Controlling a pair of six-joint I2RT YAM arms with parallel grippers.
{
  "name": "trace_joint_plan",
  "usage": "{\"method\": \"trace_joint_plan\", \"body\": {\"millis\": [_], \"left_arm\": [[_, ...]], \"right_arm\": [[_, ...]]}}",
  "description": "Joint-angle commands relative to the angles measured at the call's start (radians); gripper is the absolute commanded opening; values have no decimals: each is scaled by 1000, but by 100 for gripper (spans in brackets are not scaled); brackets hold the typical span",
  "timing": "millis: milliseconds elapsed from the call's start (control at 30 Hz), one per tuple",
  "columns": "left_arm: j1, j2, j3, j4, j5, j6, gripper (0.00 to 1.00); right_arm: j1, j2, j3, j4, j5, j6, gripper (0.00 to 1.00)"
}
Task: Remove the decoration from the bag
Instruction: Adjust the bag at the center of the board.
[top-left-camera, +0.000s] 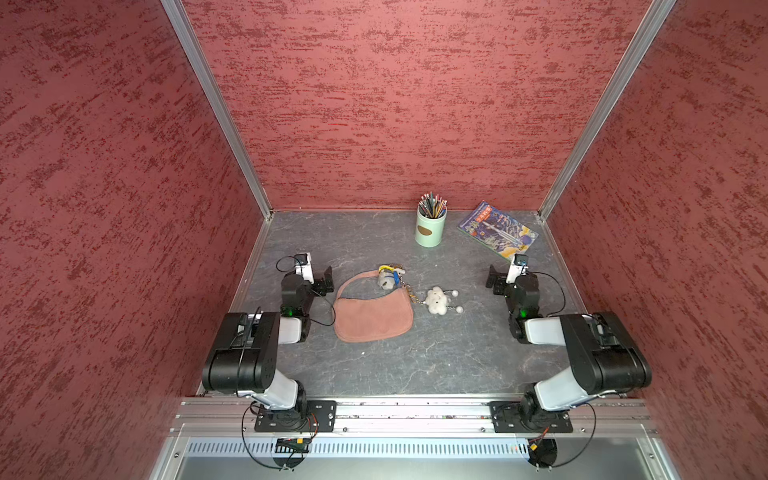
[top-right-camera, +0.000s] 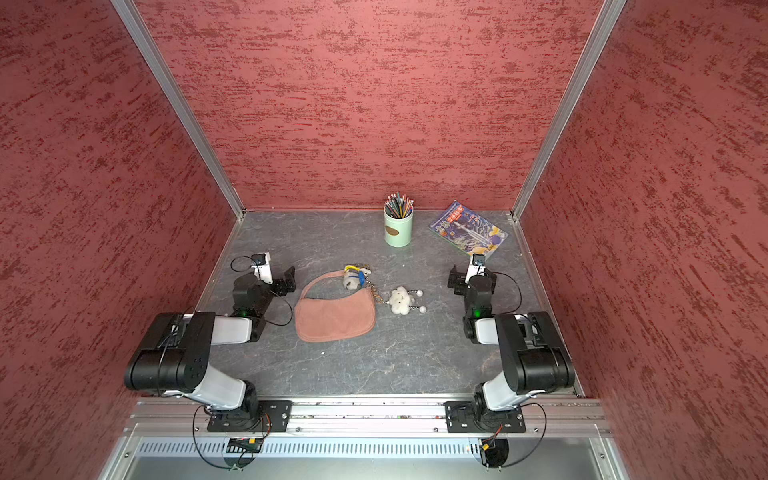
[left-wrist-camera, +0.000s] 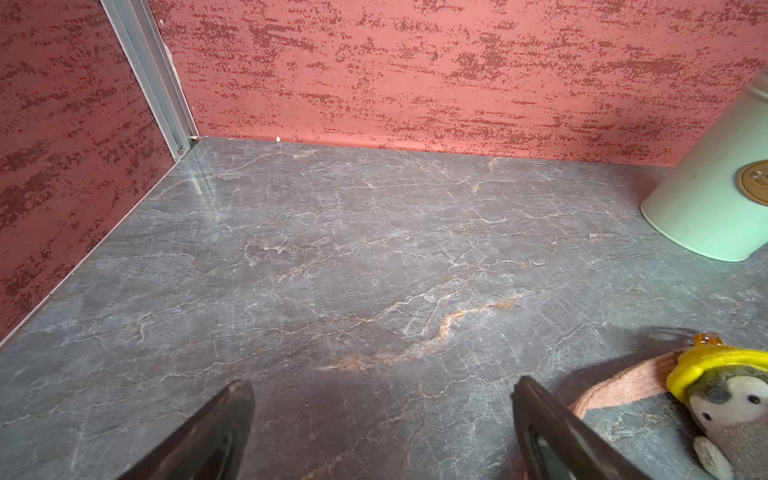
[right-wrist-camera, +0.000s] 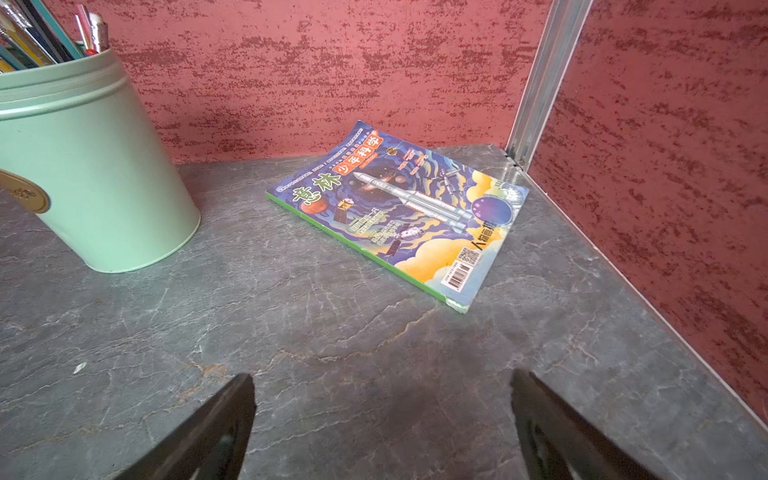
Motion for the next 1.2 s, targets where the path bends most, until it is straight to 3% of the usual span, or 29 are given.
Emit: {"method": "trace_joint_plan", "body": {"millis": [0,667,767,867,933,1000,1100,1167], "left_arm": [[3,-2,14,14,7,3,100],[12,-4,16,8,26,-2,100],[-15,-41,12,-9,-16,19,100],[-100,-173,75,-217,-218,29,100],[-156,-256,129,-407,-379,-2,100],[-202,-324,165,-563,-473,-29,100],[-224,-412,218,-752,-494,-138,100],[-201,-462,279,-934,-484,-313,100]], "right_arm": [[-8,-5,-3,29,-7,0,98],[-8,-3,0,27,-8,0,99],[-5,-35,-14,32,-27,-14,98],[55,-241,61,-261,69,-35,99],[82,-349,227,-725,216,136,98],[85,-381,423,-1150,252,345,99],[80,-379,573,-1387,-18,401,98],[59,-387,587,-1367,-295,433,98]]}}
